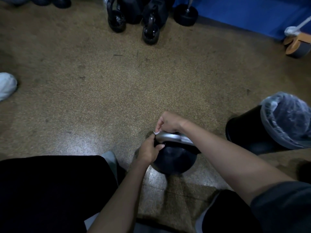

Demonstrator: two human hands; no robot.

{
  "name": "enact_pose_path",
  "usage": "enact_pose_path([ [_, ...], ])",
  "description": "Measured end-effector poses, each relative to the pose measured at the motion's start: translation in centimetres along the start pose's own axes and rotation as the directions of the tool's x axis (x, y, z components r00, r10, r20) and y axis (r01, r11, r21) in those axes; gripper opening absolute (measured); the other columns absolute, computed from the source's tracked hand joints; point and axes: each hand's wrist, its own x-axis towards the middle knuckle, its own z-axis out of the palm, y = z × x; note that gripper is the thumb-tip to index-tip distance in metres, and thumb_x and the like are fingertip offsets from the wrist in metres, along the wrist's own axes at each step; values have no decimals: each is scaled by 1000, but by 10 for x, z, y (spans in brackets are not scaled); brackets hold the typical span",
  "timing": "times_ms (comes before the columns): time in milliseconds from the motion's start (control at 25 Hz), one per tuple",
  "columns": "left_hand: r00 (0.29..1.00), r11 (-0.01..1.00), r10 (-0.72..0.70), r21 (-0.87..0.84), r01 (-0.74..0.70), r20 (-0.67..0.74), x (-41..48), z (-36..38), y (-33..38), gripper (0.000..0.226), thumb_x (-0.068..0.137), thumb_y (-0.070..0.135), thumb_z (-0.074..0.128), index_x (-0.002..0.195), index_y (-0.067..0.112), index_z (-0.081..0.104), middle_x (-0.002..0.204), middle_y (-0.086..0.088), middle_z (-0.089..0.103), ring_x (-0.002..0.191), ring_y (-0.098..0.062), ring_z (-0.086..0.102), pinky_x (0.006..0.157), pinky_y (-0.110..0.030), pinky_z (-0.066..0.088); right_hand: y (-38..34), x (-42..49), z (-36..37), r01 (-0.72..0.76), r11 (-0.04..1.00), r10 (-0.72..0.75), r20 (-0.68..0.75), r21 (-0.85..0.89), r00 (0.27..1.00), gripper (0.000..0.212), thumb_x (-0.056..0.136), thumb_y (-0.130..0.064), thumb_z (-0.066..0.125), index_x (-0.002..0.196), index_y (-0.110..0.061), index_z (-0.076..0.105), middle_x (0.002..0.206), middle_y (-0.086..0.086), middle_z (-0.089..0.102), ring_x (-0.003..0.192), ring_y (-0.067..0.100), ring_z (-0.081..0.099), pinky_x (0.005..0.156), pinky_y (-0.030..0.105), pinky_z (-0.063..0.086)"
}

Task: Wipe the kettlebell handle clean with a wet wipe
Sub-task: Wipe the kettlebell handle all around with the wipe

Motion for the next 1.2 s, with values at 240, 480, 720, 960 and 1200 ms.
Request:
enact_pose_path([
  [240, 1000, 1000, 4, -11, -4, 3, 1, 0, -4, 42, 80, 17, 68, 120, 22, 55, 107, -4, 71, 103, -20, 65, 98, -41, 48, 2, 3, -5, -13, 1000, 12, 35, 12, 999, 12, 77, -8, 71, 87, -13, 76, 89, 2, 74, 75, 9, 62, 67, 18, 45],
  [480, 1000, 1000, 1, -1, -1, -7, -2, -1, 1, 41, 83, 15, 66, 121, 21, 55, 109, -4, 70, 103, -20, 64, 98, -36, 48, 2, 3, -4, -7, 1000, 7, 43, 10, 999, 13, 77, -8, 71, 87, -14, 76, 89, 1, 74, 76, 10, 63, 58, 16, 44],
  [720, 1000, 1000, -16, -1, 16, -8, -5, -3, 4, 43, 83, 15, 66, 125, 20, 54, 112, -4, 69, 106, -18, 63, 98, -33, 47, -4, 6, 1, -2, 1000, 3, 47, -20, 999, 13, 76, -10, 73, 88, -16, 76, 93, -2, 73, 79, 7, 61, 57, 13, 41],
  [960, 1000, 999, -17, -28, 18, 18, -5, -4, 4, 45, 81, 13, 66, 123, 23, 54, 111, -2, 70, 106, -19, 64, 100, -40, 47, -9, 12, 4, 9, 992, -1, 65, -122, 998, 13, 79, -7, 68, 87, -15, 76, 99, 4, 72, 89, 15, 64, 72, 23, 50],
  [1200, 1000, 1000, -19, -9, 19, 11, -4, -3, 1, 49, 81, 14, 67, 127, 24, 52, 113, -1, 69, 107, -18, 63, 99, -37, 47, -17, 7, -4, 50, 985, -34, 100, -166, 994, 17, 83, -5, 63, 91, -14, 75, 105, 2, 70, 92, 14, 60, 73, 22, 41],
])
